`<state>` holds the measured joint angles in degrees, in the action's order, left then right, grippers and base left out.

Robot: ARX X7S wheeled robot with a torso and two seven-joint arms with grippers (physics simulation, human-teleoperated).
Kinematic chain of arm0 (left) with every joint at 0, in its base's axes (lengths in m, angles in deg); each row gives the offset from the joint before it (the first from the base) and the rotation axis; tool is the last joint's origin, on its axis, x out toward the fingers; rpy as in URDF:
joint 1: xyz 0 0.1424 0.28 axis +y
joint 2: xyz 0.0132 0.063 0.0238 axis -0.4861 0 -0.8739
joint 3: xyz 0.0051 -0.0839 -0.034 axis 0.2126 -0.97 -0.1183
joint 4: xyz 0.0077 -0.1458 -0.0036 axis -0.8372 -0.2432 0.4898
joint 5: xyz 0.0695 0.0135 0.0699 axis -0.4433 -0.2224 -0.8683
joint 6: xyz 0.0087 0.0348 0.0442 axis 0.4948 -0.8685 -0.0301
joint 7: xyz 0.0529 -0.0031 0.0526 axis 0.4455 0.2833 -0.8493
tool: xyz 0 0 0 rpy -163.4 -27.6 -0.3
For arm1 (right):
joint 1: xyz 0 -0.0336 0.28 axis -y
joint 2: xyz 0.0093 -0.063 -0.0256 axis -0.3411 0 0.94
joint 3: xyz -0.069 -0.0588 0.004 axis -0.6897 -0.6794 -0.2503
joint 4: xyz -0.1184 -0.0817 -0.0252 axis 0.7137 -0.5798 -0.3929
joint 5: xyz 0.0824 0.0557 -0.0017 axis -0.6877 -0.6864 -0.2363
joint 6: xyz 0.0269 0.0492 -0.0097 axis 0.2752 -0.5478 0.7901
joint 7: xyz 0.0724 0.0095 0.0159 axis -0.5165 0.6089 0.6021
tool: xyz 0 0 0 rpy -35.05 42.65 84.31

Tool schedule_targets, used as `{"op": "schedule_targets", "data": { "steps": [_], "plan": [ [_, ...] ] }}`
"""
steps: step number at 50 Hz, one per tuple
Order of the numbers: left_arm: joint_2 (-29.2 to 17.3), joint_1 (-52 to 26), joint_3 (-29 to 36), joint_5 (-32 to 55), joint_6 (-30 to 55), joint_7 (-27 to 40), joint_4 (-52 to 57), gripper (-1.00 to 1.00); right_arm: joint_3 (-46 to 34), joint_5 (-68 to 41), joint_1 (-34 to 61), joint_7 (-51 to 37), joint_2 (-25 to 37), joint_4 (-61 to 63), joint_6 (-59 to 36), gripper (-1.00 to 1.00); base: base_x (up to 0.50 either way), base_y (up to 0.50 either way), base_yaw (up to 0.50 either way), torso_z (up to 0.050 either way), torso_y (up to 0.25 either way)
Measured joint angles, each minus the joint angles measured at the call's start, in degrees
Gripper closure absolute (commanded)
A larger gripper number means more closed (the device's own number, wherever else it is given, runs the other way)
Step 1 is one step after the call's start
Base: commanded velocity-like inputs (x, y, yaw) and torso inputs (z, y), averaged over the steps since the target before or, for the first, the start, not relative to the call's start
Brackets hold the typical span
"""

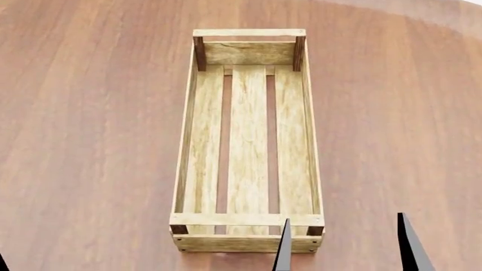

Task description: Stack the right bowl on the left bowl and place them in the tray.

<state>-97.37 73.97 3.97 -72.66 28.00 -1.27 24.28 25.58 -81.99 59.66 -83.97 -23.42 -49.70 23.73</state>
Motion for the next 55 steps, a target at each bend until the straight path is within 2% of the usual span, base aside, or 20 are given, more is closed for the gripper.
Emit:
{"op": "schedule_targets", "data": {
  "steps": [14,29,55],
  "plan": [
    [-2.5,2.7,-5.04,1.68,-1.85,0.06,-7.58,-1.0,-0.2,0.12,0.18,-0.43,0.19,-0.39,-0.16,-1.0,0.0,0.0,0.0,0.0,0.0],
    [-5.11,0.76,-4.17,4.97,-0.02,-4.24,-14.68,-1.0,-0.39,0.2,0.25,-0.86,0.39,-0.85,0.01,-1.0,0.0,0.0,0.0,0.0,0.0],
    [-6.22,-1.82,-3.32,12.41,3.6,-9.41,-23.21,-1.0,-0.99,0.41,0.42,-1.49,0.71,-1.35,0.09,-1.0,0.0,0.0,0.0,0.0,0.0]
  ]
}}
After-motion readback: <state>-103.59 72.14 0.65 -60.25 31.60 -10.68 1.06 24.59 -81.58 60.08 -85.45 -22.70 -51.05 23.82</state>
